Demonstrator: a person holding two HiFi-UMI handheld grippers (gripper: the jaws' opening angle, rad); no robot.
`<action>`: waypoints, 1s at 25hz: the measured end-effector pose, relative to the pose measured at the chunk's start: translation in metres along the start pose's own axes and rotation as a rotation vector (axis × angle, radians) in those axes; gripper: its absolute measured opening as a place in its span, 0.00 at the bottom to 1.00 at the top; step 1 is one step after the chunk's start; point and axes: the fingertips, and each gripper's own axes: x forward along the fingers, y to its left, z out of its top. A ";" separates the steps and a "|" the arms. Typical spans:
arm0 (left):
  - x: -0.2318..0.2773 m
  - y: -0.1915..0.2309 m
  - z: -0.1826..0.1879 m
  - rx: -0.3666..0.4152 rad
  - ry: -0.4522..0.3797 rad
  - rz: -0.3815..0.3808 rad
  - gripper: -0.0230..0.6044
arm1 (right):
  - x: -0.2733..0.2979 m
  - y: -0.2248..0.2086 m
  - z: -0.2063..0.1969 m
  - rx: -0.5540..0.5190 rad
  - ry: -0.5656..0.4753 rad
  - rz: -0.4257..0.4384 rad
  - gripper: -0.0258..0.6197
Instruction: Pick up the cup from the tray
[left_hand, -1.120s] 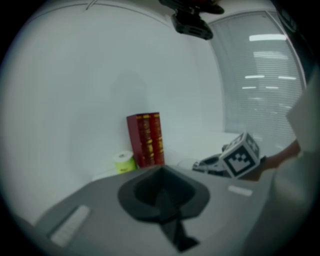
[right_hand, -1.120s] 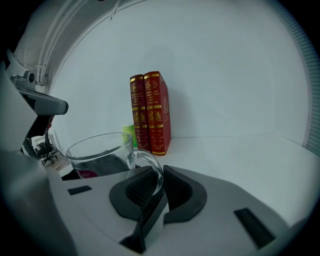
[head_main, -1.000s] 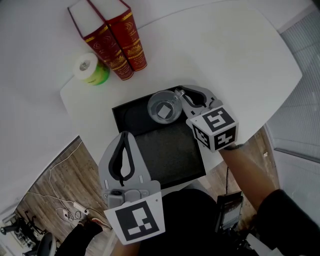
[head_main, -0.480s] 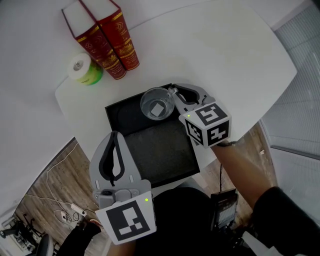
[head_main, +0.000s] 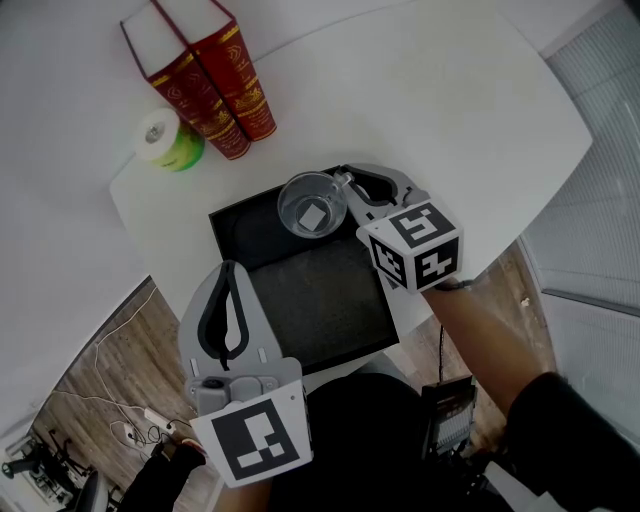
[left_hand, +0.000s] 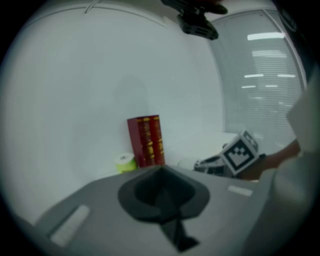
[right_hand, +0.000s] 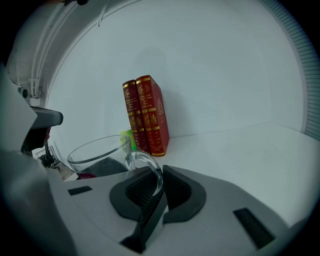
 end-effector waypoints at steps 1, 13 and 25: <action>0.000 0.000 0.000 0.002 -0.001 -0.002 0.04 | -0.001 0.000 0.001 -0.003 -0.001 0.000 0.11; -0.007 0.006 0.007 0.000 -0.029 0.007 0.04 | -0.013 0.003 0.025 -0.001 -0.025 0.008 0.11; -0.018 0.017 0.017 -0.009 -0.057 0.031 0.04 | -0.039 0.021 0.066 -0.002 -0.051 0.097 0.11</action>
